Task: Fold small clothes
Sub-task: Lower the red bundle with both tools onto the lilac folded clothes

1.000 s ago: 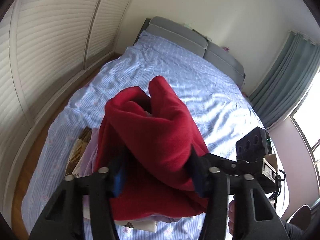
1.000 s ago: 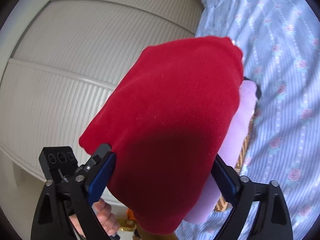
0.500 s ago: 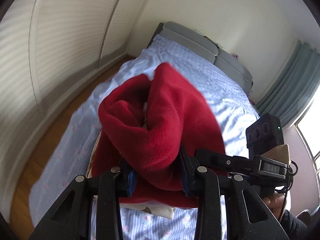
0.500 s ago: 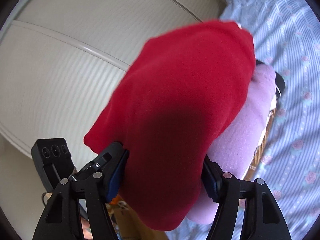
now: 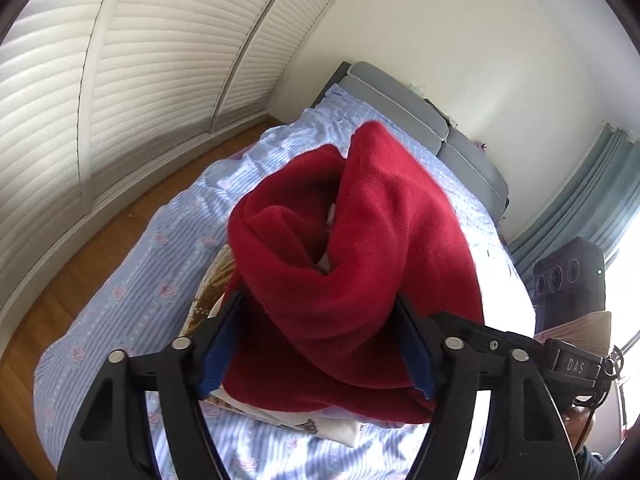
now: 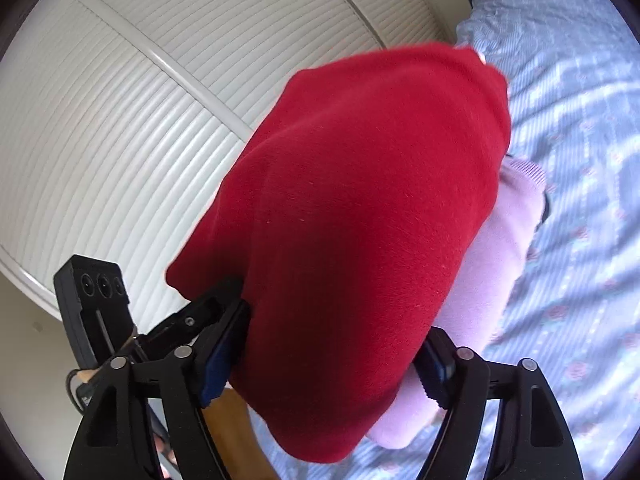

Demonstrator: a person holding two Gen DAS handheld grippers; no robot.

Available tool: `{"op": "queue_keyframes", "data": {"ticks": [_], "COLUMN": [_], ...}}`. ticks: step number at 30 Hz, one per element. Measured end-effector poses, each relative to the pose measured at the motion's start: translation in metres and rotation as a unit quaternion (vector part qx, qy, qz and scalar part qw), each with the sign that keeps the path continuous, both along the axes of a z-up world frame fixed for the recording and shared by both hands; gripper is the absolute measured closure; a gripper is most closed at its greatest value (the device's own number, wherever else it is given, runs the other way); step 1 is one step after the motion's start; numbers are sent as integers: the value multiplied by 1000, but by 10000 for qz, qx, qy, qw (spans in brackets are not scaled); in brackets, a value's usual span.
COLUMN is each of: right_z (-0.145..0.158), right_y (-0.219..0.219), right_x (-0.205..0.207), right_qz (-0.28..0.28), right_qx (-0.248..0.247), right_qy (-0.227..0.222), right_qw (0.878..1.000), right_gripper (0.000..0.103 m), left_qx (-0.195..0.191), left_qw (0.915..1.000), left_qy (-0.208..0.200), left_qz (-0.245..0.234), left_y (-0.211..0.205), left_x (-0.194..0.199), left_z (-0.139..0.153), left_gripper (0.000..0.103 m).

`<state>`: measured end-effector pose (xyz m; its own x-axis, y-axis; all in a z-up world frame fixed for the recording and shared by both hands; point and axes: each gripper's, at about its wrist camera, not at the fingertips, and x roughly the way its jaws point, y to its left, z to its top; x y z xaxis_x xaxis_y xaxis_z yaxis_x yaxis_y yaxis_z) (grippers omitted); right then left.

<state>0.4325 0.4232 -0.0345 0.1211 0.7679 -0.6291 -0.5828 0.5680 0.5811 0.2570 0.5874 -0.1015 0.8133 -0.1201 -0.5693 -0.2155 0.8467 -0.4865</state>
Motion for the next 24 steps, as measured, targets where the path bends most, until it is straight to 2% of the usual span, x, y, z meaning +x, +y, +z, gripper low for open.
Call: {"op": "queue_keyframes", "data": {"ticks": [3,8,14,19,24], "right_z": [6,8,12,22,42], "right_y": [-11,-45,-58,-69,-94], "right_x": [5,0,5,-1,-22], "right_qz": [-119,-487,-574,-636,-731], "right_qx": [-62,-18,28,4,-33], "right_qy": [-25,-16,-17,-328,-818], "right_qw": [9999,9988,9983,9974,9940], "right_gripper": [20,14,13,13,13], "left_qx": [-14,182,279,493,866], "left_qw": [10000,9998,9996,9987,9960], "left_qy": [1,85,103,73,-111], "left_qz": [-14,-20,-29,70,201], "left_y": [-5,-19,-25,-31,-57], "left_x": [5,17,23,20,-1], "left_z": [7,20,29,39,62], "left_gripper": [23,18,17,16,12]}}
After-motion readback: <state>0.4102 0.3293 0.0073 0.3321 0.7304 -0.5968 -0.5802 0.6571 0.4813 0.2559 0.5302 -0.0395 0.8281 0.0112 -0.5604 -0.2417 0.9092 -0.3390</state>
